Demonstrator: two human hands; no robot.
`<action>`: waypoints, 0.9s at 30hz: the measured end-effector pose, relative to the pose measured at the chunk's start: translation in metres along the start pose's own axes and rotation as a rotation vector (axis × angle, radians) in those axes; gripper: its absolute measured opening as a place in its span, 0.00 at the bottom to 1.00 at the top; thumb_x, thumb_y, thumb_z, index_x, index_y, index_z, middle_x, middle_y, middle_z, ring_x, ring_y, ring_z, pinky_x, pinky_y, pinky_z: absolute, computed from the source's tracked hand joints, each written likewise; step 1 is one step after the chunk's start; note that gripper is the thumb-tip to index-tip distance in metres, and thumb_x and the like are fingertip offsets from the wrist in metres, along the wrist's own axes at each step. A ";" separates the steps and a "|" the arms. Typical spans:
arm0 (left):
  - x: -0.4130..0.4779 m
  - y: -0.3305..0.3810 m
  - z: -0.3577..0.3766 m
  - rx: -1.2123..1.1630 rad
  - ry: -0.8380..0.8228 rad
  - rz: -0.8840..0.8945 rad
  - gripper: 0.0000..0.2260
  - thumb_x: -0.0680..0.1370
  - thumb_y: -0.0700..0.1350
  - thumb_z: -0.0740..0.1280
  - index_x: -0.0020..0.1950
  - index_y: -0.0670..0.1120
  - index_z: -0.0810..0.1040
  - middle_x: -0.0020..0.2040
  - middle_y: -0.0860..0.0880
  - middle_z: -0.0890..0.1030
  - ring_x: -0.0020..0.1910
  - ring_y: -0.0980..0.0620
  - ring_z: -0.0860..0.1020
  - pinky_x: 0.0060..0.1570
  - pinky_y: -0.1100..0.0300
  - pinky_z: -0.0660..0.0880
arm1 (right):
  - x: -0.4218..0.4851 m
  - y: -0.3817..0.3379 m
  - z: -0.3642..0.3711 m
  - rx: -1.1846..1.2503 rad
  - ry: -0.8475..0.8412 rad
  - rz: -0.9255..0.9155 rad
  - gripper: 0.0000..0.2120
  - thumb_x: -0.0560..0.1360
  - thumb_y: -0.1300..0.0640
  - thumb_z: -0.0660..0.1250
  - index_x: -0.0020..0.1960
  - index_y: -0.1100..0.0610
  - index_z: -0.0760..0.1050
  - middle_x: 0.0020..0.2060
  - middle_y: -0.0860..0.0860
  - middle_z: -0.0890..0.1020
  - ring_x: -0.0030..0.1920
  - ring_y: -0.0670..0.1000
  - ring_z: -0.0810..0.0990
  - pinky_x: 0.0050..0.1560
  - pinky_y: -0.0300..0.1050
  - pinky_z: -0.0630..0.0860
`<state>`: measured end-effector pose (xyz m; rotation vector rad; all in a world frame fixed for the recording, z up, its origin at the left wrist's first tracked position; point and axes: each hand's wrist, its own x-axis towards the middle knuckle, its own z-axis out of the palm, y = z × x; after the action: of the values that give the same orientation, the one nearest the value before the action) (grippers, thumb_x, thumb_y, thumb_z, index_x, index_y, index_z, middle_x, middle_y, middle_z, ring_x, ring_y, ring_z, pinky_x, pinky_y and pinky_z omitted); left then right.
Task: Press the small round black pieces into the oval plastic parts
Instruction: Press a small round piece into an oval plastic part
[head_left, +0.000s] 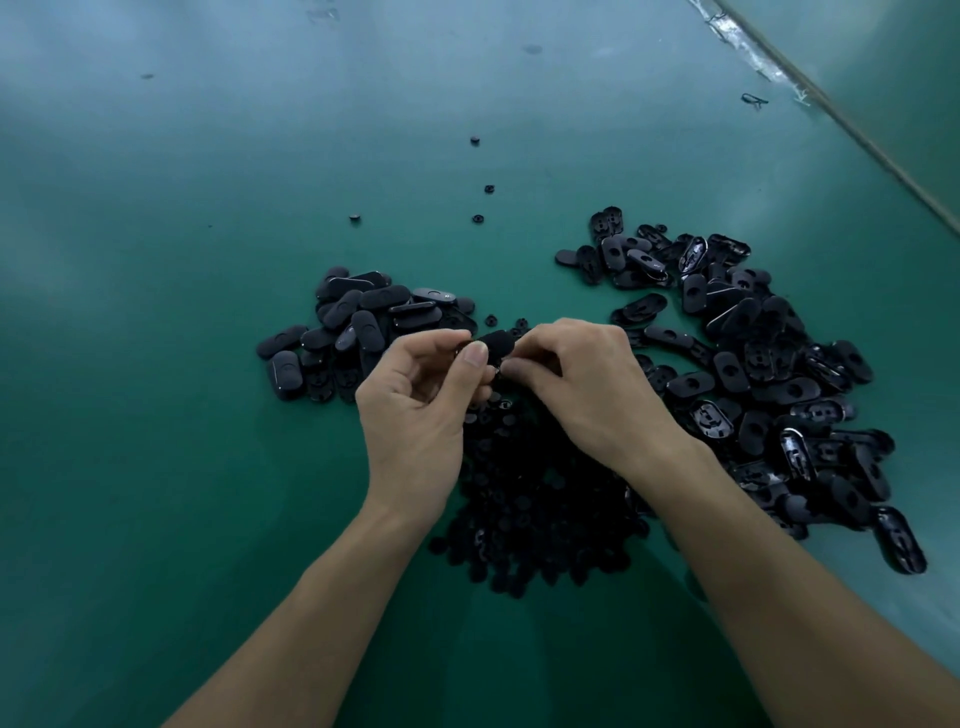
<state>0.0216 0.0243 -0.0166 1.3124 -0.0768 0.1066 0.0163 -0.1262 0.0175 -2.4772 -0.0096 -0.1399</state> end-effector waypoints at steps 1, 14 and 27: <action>0.000 0.000 0.000 0.002 0.005 0.002 0.05 0.77 0.40 0.73 0.51 0.46 0.81 0.41 0.49 0.86 0.41 0.51 0.85 0.43 0.63 0.80 | 0.000 0.000 -0.001 0.013 0.013 -0.003 0.06 0.79 0.52 0.70 0.51 0.52 0.84 0.45 0.46 0.83 0.46 0.46 0.80 0.52 0.49 0.79; 0.001 -0.003 -0.001 -0.005 0.046 -0.002 0.07 0.77 0.37 0.73 0.50 0.48 0.82 0.42 0.48 0.86 0.42 0.49 0.85 0.45 0.62 0.80 | -0.004 -0.020 -0.017 0.331 0.163 -0.034 0.05 0.76 0.60 0.73 0.49 0.52 0.85 0.41 0.43 0.85 0.42 0.41 0.83 0.47 0.36 0.80; -0.001 0.001 -0.001 0.043 -0.005 -0.003 0.07 0.76 0.34 0.73 0.49 0.45 0.81 0.39 0.50 0.84 0.39 0.56 0.83 0.42 0.66 0.79 | -0.007 -0.030 -0.007 0.331 0.116 0.014 0.06 0.75 0.64 0.72 0.48 0.54 0.82 0.35 0.43 0.83 0.35 0.38 0.82 0.38 0.26 0.74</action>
<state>0.0202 0.0251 -0.0158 1.3558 -0.0777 0.1028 0.0078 -0.1063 0.0408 -2.1358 0.0311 -0.2544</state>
